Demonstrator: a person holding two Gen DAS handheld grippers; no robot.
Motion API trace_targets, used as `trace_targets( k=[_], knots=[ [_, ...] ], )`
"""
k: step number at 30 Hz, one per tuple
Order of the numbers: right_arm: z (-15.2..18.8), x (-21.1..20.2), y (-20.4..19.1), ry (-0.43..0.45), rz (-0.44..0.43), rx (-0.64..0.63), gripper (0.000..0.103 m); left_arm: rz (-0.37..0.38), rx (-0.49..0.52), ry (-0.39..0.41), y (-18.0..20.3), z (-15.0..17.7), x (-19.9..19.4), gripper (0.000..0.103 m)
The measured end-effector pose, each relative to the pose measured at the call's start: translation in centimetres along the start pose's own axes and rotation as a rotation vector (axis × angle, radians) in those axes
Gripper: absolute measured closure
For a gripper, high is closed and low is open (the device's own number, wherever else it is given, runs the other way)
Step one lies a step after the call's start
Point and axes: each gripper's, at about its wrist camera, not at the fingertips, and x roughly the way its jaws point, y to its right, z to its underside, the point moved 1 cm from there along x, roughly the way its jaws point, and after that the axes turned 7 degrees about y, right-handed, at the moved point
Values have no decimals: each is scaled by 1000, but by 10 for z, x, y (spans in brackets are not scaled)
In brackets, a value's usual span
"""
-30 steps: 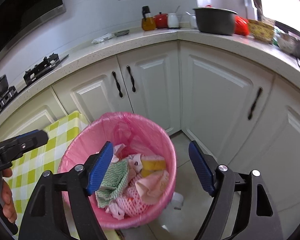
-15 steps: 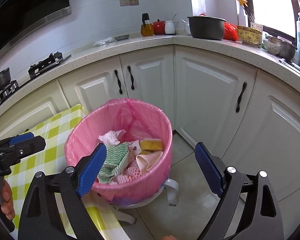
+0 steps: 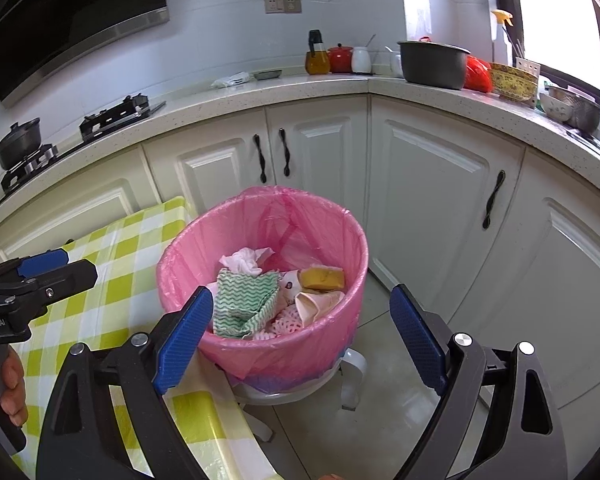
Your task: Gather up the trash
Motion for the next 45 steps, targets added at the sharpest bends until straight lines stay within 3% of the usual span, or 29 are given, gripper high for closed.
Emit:
trace_targets(
  k=[45],
  knots=[
    [3,-1,-12,-4,-34,-5,18,-14,-13,8,-3,11,-13,7]
  ],
)
